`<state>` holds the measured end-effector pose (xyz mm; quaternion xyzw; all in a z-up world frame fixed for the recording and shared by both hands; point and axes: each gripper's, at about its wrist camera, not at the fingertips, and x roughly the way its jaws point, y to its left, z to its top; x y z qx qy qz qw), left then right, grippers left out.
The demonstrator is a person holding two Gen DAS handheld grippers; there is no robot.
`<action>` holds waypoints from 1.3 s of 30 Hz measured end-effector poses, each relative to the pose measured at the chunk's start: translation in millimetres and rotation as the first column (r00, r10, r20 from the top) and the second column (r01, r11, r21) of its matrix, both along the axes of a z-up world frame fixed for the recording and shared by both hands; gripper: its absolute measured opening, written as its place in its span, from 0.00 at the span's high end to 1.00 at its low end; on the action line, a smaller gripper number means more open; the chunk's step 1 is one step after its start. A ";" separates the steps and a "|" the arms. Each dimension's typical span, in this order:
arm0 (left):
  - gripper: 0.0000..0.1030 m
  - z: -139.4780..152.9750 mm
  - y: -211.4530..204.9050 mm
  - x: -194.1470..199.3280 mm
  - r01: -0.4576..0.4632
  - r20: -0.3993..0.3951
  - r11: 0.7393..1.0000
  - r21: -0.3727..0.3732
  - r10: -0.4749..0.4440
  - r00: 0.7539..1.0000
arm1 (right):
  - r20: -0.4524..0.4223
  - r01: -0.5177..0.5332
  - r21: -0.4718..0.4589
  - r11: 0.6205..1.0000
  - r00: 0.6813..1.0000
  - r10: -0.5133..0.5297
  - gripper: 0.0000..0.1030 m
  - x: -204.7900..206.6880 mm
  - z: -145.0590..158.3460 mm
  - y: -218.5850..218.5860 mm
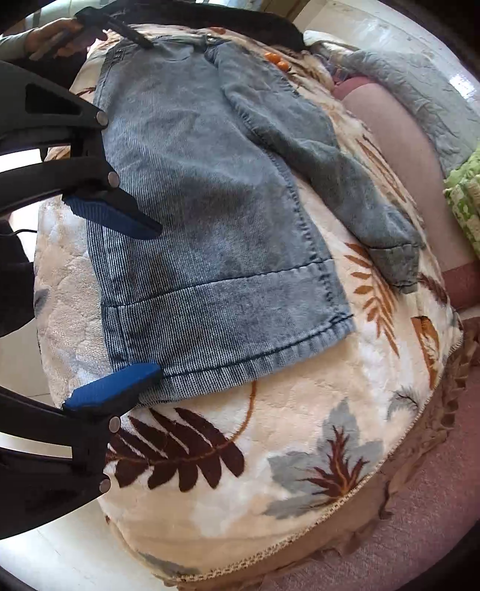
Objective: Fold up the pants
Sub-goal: 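Grasp the jeans leg hem with the right tool and lift it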
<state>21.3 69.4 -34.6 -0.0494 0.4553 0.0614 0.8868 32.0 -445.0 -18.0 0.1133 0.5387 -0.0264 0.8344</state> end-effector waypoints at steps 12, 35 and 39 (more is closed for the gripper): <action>0.00 5.3 2.6 -8.2 0.003 0.020 1.000 -0.010 -0.003 1.000 | -0.016 -0.030 -0.050 0.998 0.999 0.029 0.20 3.0 -10.2 16.8; 0.00 64.0 10.7 159.1 0.040 0.075 0.995 0.097 -0.048 0.996 | 0.065 0.163 0.358 0.919 0.978 -0.199 0.15 203.0 36.3 -65.6; 0.00 55.5 28.8 195.6 0.000 0.041 0.997 0.072 -0.003 0.999 | 0.023 0.172 0.326 0.930 0.982 -0.189 0.15 249.3 19.1 -64.0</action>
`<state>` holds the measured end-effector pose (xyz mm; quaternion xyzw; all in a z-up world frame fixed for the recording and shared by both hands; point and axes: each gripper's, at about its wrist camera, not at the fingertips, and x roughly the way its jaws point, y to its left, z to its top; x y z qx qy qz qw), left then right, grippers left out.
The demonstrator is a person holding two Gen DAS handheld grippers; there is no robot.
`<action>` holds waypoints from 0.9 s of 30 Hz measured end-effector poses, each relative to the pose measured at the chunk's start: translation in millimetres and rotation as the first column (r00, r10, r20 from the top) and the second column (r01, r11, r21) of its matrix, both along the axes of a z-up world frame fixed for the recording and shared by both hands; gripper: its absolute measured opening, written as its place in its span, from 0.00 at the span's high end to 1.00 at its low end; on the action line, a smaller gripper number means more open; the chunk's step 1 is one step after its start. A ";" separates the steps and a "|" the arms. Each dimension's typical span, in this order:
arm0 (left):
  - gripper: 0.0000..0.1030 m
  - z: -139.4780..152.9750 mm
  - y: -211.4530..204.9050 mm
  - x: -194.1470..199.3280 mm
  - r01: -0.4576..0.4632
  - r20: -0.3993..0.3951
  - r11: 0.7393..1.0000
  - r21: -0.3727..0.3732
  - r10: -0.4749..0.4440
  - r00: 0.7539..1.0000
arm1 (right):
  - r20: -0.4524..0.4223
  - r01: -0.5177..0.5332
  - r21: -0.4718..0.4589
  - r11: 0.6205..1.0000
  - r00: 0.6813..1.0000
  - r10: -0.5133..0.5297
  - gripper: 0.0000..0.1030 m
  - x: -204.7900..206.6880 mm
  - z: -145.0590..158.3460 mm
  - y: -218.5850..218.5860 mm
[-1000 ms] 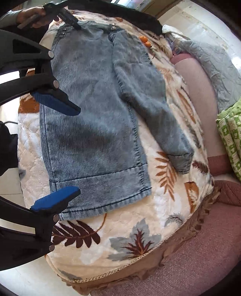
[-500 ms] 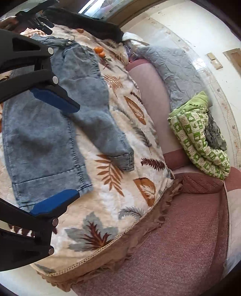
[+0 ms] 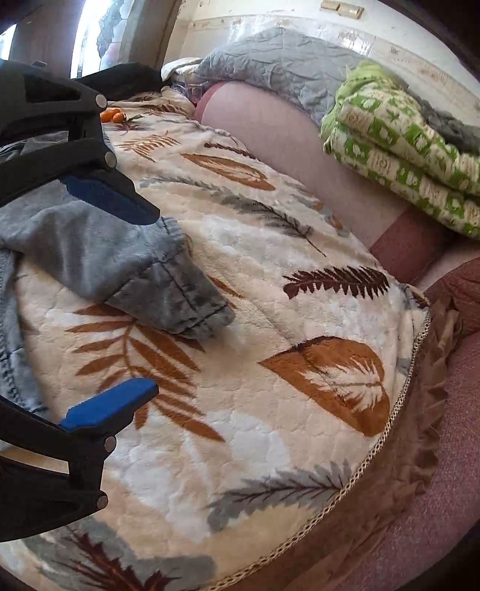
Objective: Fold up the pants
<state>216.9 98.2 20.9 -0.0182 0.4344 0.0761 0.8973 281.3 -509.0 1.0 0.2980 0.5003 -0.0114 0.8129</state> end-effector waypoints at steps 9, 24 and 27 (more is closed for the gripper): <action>0.02 -54.0 4.1 57.3 -0.062 -0.184 0.998 -0.012 0.059 0.981 | -0.056 -0.078 -0.102 0.992 0.996 0.073 0.82 30.6 -27.7 15.0; 0.65 -1.7 2.4 23.1 -0.050 0.078 0.998 0.028 0.047 0.996 | 0.293 -0.038 -0.301 0.953 0.947 0.130 0.83 -93.7 128.3 58.9; 0.65 -12.2 8.7 43.5 -0.115 0.004 0.993 0.025 0.115 0.993 | 0.178 -0.033 -0.474 0.880 0.975 0.133 0.59 -35.2 98.9 65.0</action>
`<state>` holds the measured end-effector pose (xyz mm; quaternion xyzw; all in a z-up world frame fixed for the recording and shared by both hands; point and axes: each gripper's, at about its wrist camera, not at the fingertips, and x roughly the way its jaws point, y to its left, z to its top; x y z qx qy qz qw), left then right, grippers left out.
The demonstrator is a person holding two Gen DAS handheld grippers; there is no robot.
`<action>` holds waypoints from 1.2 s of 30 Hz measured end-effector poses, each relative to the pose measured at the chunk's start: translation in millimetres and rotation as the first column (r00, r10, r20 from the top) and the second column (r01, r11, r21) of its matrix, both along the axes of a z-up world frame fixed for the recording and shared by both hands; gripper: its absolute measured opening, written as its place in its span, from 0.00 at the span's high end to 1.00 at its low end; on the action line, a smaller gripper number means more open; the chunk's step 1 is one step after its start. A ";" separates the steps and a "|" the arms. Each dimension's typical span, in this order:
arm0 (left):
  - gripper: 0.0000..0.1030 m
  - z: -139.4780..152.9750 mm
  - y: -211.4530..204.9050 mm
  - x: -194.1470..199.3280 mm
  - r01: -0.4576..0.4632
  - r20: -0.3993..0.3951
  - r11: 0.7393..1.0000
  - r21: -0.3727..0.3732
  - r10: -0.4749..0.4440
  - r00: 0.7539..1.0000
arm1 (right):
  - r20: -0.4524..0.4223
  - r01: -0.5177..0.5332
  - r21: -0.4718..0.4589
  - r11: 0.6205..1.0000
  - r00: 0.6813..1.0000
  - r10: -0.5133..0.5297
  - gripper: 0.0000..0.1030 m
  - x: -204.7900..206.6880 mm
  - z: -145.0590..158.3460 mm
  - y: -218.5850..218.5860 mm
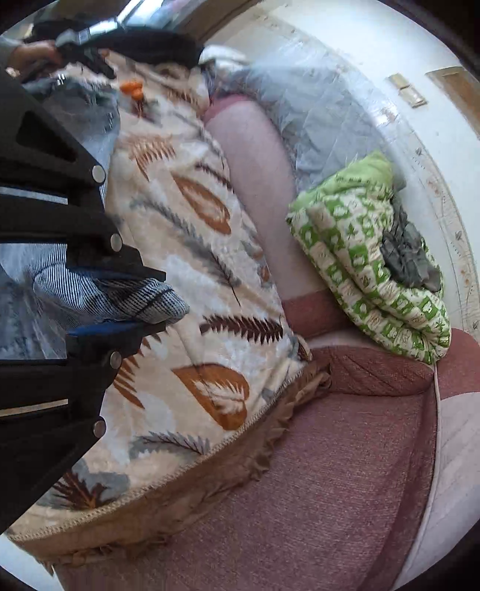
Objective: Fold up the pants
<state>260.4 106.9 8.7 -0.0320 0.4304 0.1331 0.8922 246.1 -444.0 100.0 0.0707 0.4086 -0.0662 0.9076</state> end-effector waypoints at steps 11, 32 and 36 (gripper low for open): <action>0.24 -11.5 -7.1 -47.6 0.112 -0.030 0.978 0.174 -0.109 0.994 | -0.185 0.150 0.283 0.947 0.978 -0.099 0.23 -32.0 -112.8 -90.2; 0.18 -42.6 -5.1 -41.3 0.107 -0.134 0.987 0.116 -0.091 0.987 | -0.386 -0.117 -0.089 0.989 0.920 0.074 0.62 -51.3 -131.5 -25.4; 0.18 -11.9 3.6 -42.2 0.101 -0.029 0.987 0.127 -0.098 0.995 | -0.189 -0.017 0.020 1.000 0.982 0.021 0.29 -52.7 -85.4 -48.2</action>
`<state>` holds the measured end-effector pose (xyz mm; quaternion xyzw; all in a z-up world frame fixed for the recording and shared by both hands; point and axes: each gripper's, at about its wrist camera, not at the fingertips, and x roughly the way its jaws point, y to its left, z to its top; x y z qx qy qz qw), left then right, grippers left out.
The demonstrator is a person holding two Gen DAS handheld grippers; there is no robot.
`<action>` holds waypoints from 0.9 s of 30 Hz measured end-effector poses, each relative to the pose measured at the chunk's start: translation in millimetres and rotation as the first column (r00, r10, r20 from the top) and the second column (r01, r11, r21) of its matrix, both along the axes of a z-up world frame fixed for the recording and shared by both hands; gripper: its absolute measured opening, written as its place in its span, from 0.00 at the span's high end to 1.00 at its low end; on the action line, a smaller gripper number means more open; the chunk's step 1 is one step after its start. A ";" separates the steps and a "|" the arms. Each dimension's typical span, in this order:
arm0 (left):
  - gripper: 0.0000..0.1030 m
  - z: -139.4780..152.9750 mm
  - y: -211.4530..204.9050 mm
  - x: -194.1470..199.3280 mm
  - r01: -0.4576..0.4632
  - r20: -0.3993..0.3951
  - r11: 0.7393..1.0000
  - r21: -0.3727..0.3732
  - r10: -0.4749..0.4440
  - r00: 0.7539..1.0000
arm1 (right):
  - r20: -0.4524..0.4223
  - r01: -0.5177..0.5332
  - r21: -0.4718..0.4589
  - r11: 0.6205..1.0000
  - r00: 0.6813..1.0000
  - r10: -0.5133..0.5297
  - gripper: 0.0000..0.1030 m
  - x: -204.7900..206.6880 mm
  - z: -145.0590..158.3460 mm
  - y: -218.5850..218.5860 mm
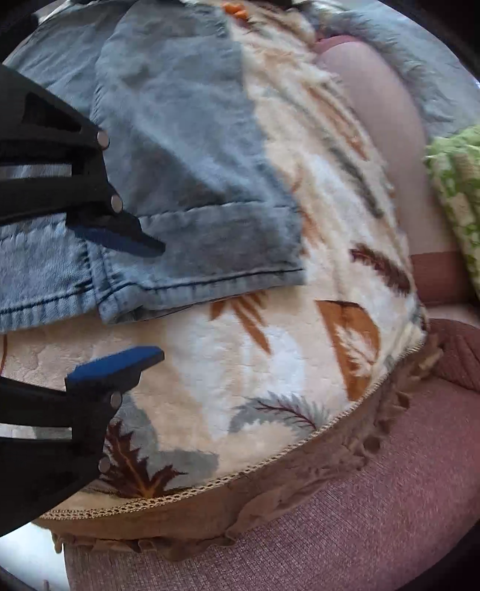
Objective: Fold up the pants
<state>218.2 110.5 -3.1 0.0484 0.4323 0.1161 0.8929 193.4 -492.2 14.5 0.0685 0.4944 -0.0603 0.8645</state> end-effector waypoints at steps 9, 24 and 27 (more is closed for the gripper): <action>0.19 -8.8 27.9 53.6 -0.022 -0.106 0.955 -0.295 -0.010 0.994 | -0.075 0.036 0.208 0.978 0.997 -0.021 0.25 86.4 -38.1 3.0; 0.97 -19.7 31.4 85.0 -0.056 -0.167 0.968 -0.243 0.015 0.986 | -0.079 -0.099 0.023 0.995 0.992 0.100 0.82 94.3 -39.7 45.7; 0.97 5.9 36.0 72.7 -0.056 -0.028 0.978 -0.200 0.052 0.998 | 0.011 -0.119 -0.071 0.990 0.993 0.120 0.83 98.0 -13.5 59.1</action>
